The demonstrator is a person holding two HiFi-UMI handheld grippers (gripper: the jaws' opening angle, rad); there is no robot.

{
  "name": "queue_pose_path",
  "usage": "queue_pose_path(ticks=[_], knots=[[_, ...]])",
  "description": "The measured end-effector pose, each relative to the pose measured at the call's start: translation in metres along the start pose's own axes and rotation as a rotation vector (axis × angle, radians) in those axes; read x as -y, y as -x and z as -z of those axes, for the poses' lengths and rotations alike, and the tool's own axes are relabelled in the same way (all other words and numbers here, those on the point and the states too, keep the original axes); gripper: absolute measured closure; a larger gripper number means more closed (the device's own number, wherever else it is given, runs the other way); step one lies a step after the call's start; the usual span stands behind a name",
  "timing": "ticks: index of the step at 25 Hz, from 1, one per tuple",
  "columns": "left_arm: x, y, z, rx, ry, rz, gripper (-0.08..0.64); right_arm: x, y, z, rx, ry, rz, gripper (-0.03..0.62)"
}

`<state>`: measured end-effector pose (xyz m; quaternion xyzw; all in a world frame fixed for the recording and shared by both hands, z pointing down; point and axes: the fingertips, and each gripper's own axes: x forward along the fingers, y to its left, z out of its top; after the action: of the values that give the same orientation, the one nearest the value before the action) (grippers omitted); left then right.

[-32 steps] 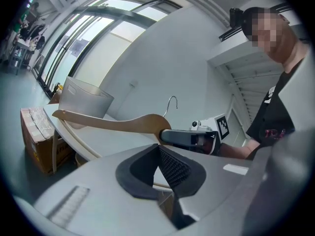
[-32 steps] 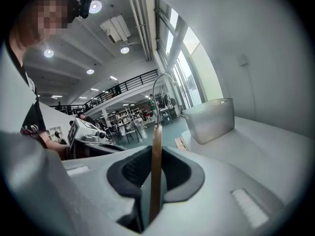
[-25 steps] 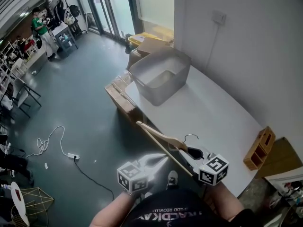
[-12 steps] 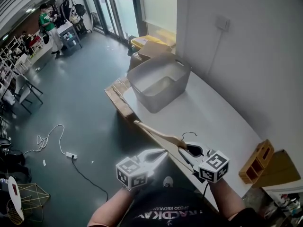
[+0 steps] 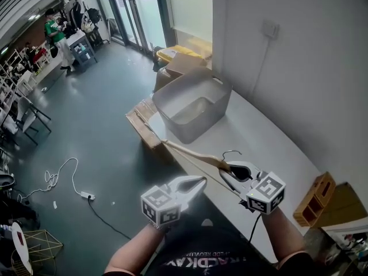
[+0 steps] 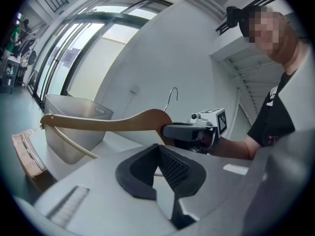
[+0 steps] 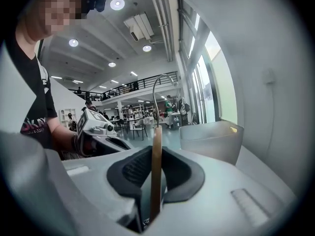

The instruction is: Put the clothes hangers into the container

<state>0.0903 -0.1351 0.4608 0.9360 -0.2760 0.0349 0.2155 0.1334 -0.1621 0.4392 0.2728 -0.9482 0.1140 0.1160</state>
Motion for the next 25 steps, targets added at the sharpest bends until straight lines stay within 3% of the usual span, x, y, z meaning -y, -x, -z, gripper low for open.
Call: queue_pose_path(ticks=[8,15,25], knots=[[-0.050,-0.004,-0.045,0.006,-0.046,0.055,0.557,0.029,-0.032,-0.045,0.026,0.082,0.037,0.535],[-0.098,-0.014,-0.081,0.006,-0.070,0.084,0.557,0.061,-0.068,-0.088,-0.014,0.219,0.059,0.535],[-0.153,-0.030,-0.116,-0.006,-0.108,0.077,0.557,0.123,-0.118,-0.131,-0.183,0.557,0.035,0.535]])
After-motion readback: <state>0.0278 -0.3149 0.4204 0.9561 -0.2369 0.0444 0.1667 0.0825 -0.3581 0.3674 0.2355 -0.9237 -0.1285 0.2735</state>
